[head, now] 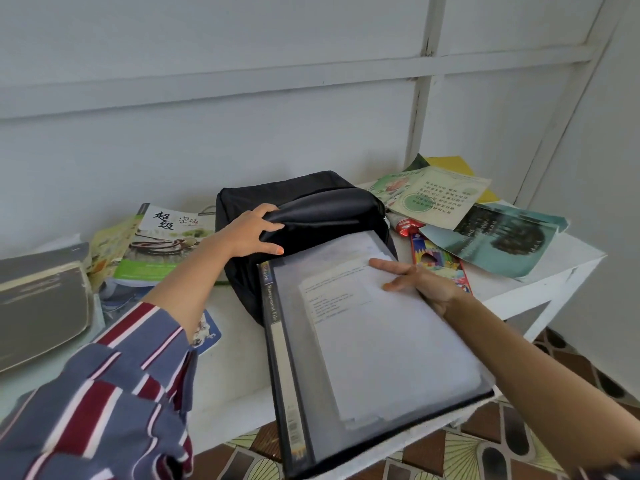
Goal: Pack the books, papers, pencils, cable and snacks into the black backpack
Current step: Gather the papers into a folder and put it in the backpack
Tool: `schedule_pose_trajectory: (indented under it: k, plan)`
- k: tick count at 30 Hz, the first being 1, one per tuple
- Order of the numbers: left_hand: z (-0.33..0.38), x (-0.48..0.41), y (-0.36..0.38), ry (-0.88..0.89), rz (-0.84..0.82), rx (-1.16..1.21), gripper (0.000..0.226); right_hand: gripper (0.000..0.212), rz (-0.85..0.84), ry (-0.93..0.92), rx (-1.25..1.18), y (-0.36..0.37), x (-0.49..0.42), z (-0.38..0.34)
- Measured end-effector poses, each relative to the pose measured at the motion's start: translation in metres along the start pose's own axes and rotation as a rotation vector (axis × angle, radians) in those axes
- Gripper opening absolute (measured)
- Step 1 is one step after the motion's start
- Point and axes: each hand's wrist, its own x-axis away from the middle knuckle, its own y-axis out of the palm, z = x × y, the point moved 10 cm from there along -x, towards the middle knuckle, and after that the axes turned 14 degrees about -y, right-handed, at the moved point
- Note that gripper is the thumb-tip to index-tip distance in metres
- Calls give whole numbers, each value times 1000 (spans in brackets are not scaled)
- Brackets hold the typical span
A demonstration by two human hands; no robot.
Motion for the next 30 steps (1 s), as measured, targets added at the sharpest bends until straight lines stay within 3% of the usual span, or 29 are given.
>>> schedule_pose_trajectory:
  k: [6,10,17,19,20,23,25,27,30]
  plan:
    - [1,4,6,-10,3,9,67,48,-9,147,270,14,-44,3]
    - [3,6,9,2,16,-2,69,51,-17,125,452,23,-69,-12]
    - [4,6,8,20,46,-31,69,57,-105,-52,1215,17,-104,-30]
    - [3,5,6,18,49,-22,69,67,-185,-130,1492,28,-98,-38]
    - [3,5,5,16,49,-13,69,71,-254,-172,1517,40,-88,-41]
    - [3,4,3,13,43,-9,69,86,-696,-130,1335,86,-32,-21]
    - [3,3,3,10,39,-6,68,99,-946,-13,1365,98,11,8]
    - [3,3,2,5,38,0,69,102,-1000,-22,1460,98,26,27]
    - [2,3,2,1,40,-9,69,89,-901,-143,1497,95,19,31]
